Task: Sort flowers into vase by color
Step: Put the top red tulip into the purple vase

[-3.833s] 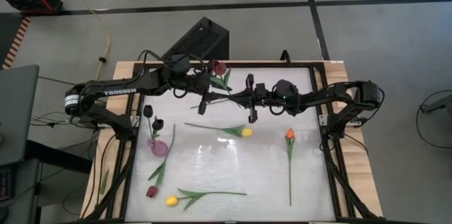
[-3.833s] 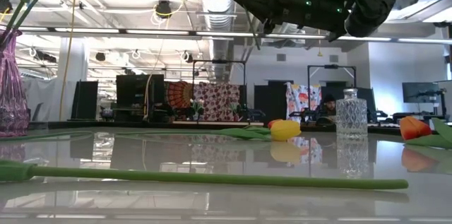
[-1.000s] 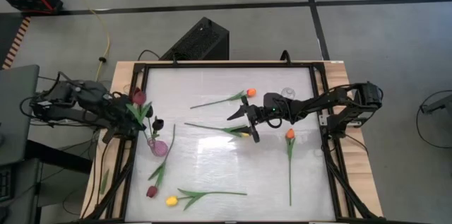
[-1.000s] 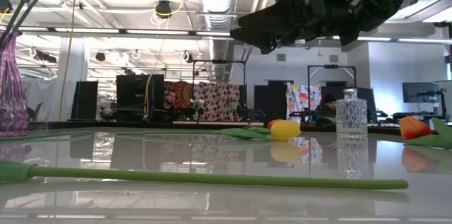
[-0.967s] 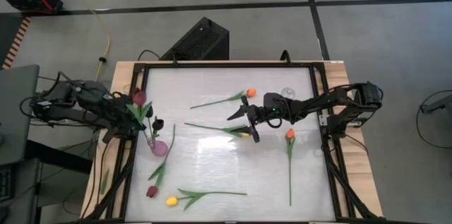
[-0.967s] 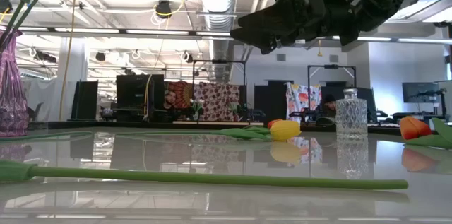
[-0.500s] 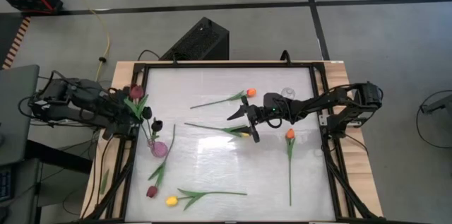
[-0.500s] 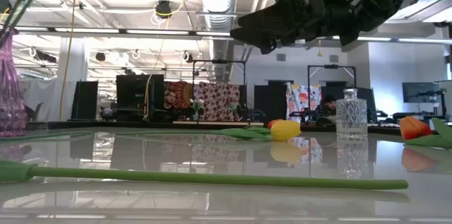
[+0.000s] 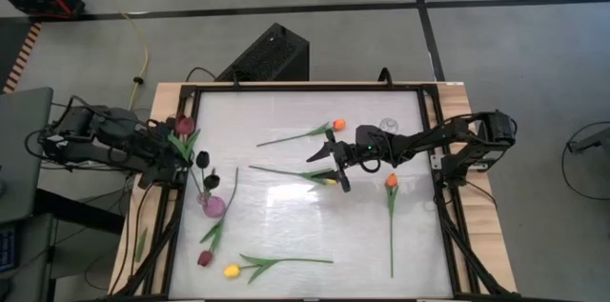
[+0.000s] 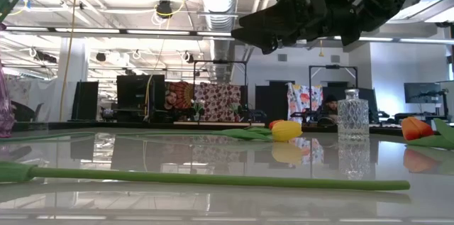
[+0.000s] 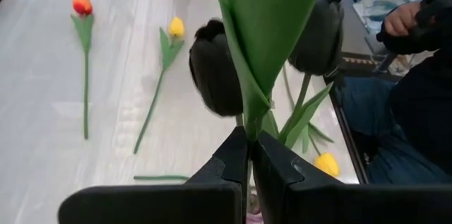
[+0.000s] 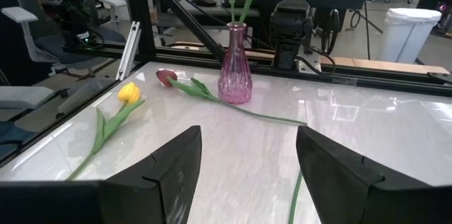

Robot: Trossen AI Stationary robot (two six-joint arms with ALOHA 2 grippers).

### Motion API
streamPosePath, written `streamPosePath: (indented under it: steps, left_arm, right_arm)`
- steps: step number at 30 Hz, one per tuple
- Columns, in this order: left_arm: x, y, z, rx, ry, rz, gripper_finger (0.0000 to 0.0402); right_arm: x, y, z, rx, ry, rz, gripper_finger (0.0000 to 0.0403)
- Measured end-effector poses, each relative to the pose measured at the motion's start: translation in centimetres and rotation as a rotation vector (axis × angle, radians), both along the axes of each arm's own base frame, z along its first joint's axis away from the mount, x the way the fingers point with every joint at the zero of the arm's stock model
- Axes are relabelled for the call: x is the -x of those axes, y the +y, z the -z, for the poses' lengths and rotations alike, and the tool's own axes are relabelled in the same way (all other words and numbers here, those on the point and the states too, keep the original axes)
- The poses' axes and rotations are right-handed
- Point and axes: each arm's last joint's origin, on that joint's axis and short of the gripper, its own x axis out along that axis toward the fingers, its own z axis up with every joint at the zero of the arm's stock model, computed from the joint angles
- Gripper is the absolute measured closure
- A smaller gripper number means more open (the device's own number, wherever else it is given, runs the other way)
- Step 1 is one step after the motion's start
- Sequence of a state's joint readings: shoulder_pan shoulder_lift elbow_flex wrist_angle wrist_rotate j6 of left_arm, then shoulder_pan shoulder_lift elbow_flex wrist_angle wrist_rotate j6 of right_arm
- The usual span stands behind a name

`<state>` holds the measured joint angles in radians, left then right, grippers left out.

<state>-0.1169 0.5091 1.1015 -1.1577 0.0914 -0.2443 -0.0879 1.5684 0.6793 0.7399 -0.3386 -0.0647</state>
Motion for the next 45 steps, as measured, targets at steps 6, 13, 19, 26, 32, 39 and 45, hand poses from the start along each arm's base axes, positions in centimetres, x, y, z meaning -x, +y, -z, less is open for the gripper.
streamPosePath:
  steps: [6, 13, 19, 26, 32, 39, 45]
  left_arm:
    - [-0.3, 0.0, 0.5, -0.002, 0.02, 0.001, 0.0402]
    - [-1.1, -0.2, 2.2, -0.001, 0.082, 0.011, 0.0402]
    - [-1.2, 0.0, 2.3, 0.009, 0.089, -0.057, 0.04]
    - [-1.2, 0.0, 2.3, 0.028, 0.094, -0.07, 0.037]
    - [-1.1, 0.0, 2.3, 0.056, 0.105, -0.085, 0.0332]
    - [-0.4, 0.0, 3.2, 0.173, 0.253, -0.183, 0.0304]
    - [0.2, -0.3, 3.7, 0.348, 0.387, -0.181, 0.0303]
  right_arm:
    - [0.0, 0.0, 0.0, 0.0, 0.0, 0.0, 0.0145]
    - [0.0, 0.0, 0.0, -0.001, 0.0, 0.0, 0.0145]
    - [0.0, 0.0, 0.0, -0.002, 0.001, 0.0, 0.0145]
    - [0.0, 0.0, 0.0, -0.004, 0.003, 0.001, 0.0145]
    - [0.0, 0.0, 0.1, -0.004, 0.009, 0.0, 0.0145]
    - [0.0, 0.0, 0.3, -0.006, 0.032, 0.0, 0.0145]
    - [0.1, -0.1, 0.7, -0.01, 0.071, 0.004, 0.0145]
